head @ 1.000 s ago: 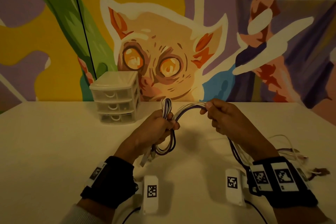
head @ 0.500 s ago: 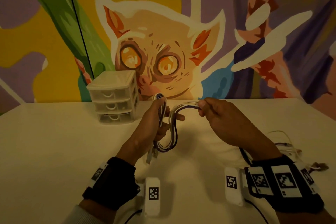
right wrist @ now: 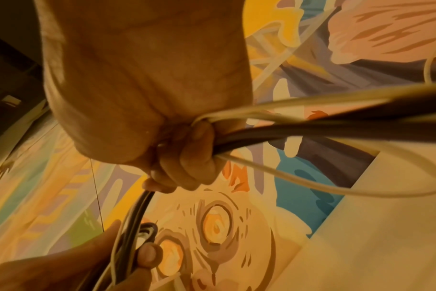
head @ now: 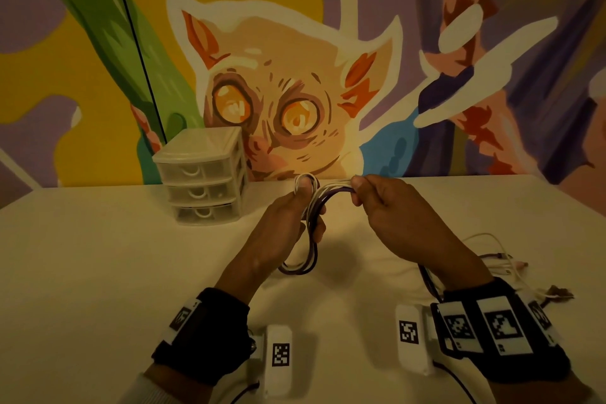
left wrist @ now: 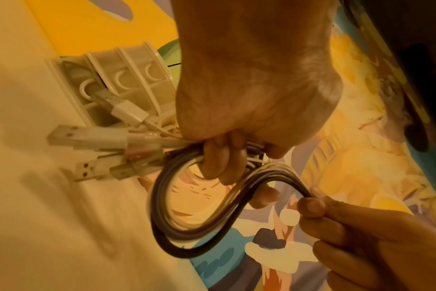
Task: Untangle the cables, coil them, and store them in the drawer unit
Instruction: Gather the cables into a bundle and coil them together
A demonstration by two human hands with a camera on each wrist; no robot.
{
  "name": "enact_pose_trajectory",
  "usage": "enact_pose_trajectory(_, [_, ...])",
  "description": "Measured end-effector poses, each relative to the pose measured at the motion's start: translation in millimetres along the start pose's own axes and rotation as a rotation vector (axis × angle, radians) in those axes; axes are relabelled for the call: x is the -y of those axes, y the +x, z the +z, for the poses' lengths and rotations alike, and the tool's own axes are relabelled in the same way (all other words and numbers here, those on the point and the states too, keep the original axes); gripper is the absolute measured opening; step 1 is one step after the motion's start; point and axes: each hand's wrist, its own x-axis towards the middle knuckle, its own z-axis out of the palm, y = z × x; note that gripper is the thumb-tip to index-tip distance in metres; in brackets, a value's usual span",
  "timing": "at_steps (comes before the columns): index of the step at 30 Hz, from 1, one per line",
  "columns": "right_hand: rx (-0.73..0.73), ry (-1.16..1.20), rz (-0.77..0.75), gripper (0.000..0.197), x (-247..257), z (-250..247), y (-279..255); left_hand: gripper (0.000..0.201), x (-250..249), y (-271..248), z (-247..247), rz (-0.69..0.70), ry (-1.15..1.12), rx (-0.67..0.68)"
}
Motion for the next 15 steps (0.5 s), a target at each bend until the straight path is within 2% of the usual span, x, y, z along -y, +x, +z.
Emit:
enact_pose_trajectory(5, [-0.026, -0.068, 0.000, 0.039, 1.0, 4.0, 0.6, 0.079, 0.7, 1.6, 2.1, 0.057, 0.102, 0.011])
enact_pose_trajectory(15, [-0.122, -0.025, -0.004, 0.040, -2.7, 24.0, 4.2, 0.072, -1.8, -2.6, 7.8, 0.099, 0.013, 0.020])
